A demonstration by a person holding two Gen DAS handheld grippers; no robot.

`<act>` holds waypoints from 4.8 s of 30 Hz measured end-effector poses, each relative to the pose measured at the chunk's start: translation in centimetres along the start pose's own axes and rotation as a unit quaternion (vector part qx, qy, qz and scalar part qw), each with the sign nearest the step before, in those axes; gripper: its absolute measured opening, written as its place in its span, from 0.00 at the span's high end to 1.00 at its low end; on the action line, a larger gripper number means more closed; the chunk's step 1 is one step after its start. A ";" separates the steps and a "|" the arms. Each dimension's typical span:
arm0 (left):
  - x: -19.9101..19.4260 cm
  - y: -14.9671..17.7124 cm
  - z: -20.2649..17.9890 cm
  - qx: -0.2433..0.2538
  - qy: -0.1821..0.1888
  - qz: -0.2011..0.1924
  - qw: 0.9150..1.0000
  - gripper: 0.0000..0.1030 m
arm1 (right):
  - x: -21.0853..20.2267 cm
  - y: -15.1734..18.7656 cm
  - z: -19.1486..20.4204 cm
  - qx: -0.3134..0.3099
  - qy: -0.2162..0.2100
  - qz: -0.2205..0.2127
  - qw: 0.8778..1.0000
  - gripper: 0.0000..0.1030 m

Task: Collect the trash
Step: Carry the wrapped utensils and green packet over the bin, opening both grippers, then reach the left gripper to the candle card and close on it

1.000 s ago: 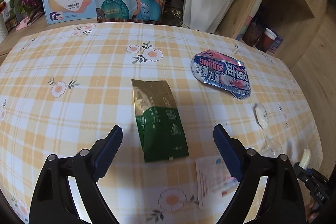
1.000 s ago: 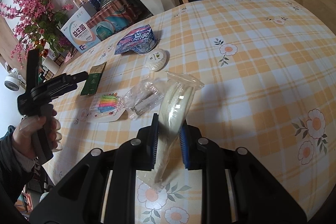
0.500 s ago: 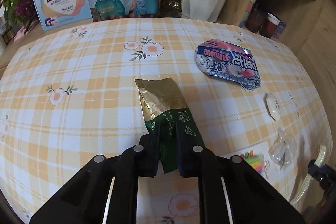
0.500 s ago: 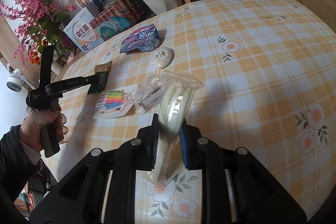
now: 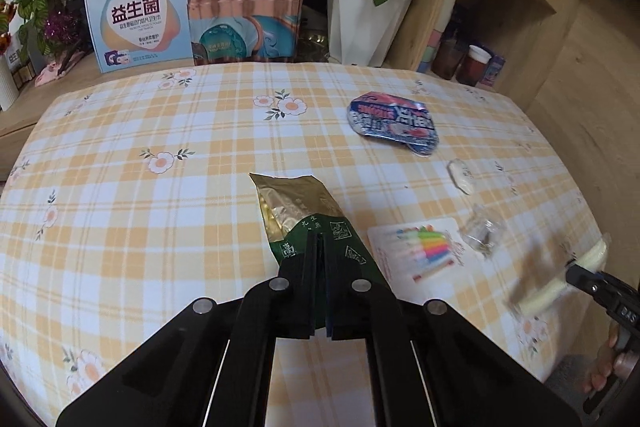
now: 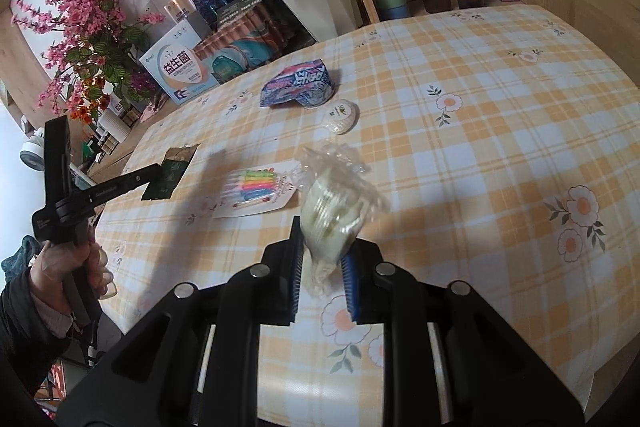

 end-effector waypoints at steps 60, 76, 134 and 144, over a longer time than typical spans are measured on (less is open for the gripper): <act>-16.0 20.7 -17.6 0.015 0.105 -0.018 0.994 0.97 | -16.0 7.7 1.6 0.008 -0.044 -0.051 0.998 0.80; -18.7 19.9 -14.3 -0.010 -0.004 -0.093 0.996 0.08 | -14.7 10.0 3.5 -0.030 -0.042 -0.031 0.998 0.80; -16.9 17.7 -8.6 -0.019 -0.045 -0.070 0.996 0.06 | -9.1 9.1 1.7 -0.108 0.081 -0.008 0.991 0.06; -7.4 11.1 -8.8 0.070 -0.010 -0.008 0.997 0.06 | -4.1 4.9 -0.9 -0.104 0.100 0.000 0.990 0.06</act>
Point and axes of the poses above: each gripper's, at about its wrist camera, not at the fingertips, and x roughly the way its jaws point, z to its left, y to its underside, the point moved 6 cm from there along x, roughly the way its jaws point, and after that the axes turned 15 degrees about y, right-handed, at the moved point
